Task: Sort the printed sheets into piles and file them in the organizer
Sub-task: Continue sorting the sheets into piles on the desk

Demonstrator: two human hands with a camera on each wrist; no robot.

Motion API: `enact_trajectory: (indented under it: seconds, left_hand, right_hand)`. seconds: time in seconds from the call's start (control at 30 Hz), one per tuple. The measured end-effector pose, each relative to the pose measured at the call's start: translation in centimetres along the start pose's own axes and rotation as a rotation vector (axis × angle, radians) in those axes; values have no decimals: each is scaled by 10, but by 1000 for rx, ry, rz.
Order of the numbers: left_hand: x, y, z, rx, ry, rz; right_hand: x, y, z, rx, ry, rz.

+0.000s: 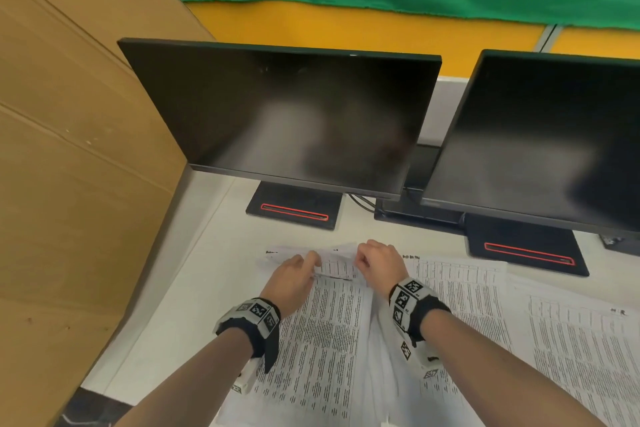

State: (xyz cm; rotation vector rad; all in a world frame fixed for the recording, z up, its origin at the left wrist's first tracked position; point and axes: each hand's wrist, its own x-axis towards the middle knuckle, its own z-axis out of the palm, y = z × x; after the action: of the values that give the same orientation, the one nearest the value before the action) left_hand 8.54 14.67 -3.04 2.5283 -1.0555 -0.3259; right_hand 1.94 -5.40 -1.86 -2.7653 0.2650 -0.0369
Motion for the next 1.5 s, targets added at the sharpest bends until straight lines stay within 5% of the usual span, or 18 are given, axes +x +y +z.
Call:
enact_trajectory:
  seconds: [0.3,0.4,0.53,0.77,1.1,1.17,1.33,1.43,1.5]
  left_hand:
    - [2,6,4,26,0,-16]
    - [3,3,4,31,26,43]
    - [2,0,4,45,78,79]
    - [-8,-4,5,8,125,97]
    - [-8,-4,4,7,127,102]
    - [-8,-5,3,8,131,97]
    - [-5,-6,2,-2,122,90]
    - [-2,-6,2,5,114,106]
    - [-1,-6,2,18,101,110]
  right_hand:
    - [-24,3,2,-122,106,-137]
    - [-32,-2,4,14,80,-152]
    - [-29,-6,1,213,-47,-24]
    - [-7,7,4,88,-171,220]
    - [-5,1,0,-12,9,40]
    - [-6,-3,-4,115,48,3]
    - [-12,-5,-2,867,39,403]
    - [-19,4,13,804,-278,533]
    - [-22,14,24,679,-341,576]
